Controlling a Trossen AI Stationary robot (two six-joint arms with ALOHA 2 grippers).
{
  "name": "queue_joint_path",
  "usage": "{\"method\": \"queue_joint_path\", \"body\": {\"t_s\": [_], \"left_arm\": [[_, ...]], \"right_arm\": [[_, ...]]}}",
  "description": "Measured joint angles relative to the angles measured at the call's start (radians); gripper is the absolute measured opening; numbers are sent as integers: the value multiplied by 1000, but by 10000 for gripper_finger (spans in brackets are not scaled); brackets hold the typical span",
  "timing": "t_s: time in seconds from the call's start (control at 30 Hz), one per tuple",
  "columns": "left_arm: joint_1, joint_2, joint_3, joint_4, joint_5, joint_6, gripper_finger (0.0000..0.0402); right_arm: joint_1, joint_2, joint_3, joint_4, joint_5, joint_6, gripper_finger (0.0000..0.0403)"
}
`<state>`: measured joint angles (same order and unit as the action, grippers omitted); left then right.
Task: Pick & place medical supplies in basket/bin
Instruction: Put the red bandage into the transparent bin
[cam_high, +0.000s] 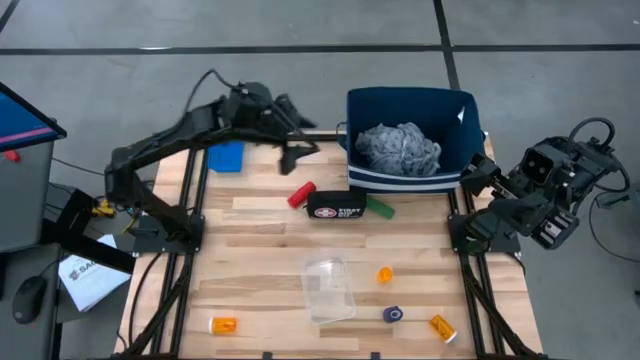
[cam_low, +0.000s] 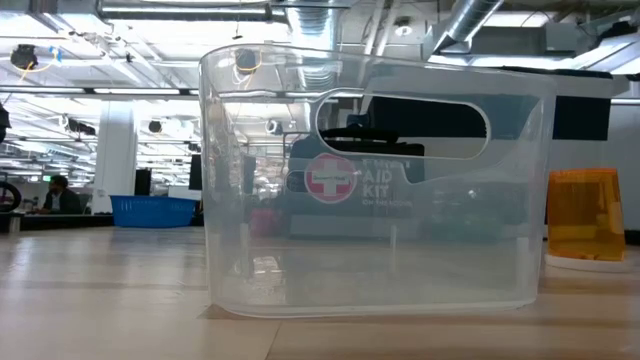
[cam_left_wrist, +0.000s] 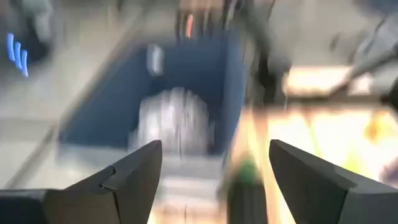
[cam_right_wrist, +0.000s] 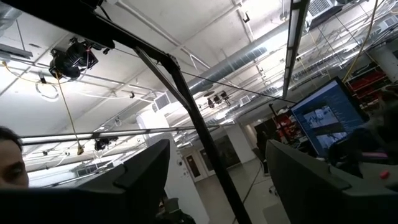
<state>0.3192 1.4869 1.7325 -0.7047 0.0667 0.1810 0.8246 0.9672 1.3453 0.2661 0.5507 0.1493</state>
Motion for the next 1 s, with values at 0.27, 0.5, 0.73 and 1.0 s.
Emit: {"method": "queue_joint_path", "body": {"t_s": [0.27, 0.5, 0.73, 1.0], "left_arm": [[-49, -135, -124, -374, -148, -195, 286], [-163, -309, -545, -214, -158, -443, 271], [-282, -411, -962, 298, -255, -616, 256], [-322, -367, -1201, 678, -434, -601, 286]], "right_arm": [[0, 1, 0, 4, -3, 0, 262], [0, 12, 0, 4, -7, 0, 262], [0, 16, 0, 18, -6, 24, 262], [0, 13, 0, 26, -3, 27, 262]]}}
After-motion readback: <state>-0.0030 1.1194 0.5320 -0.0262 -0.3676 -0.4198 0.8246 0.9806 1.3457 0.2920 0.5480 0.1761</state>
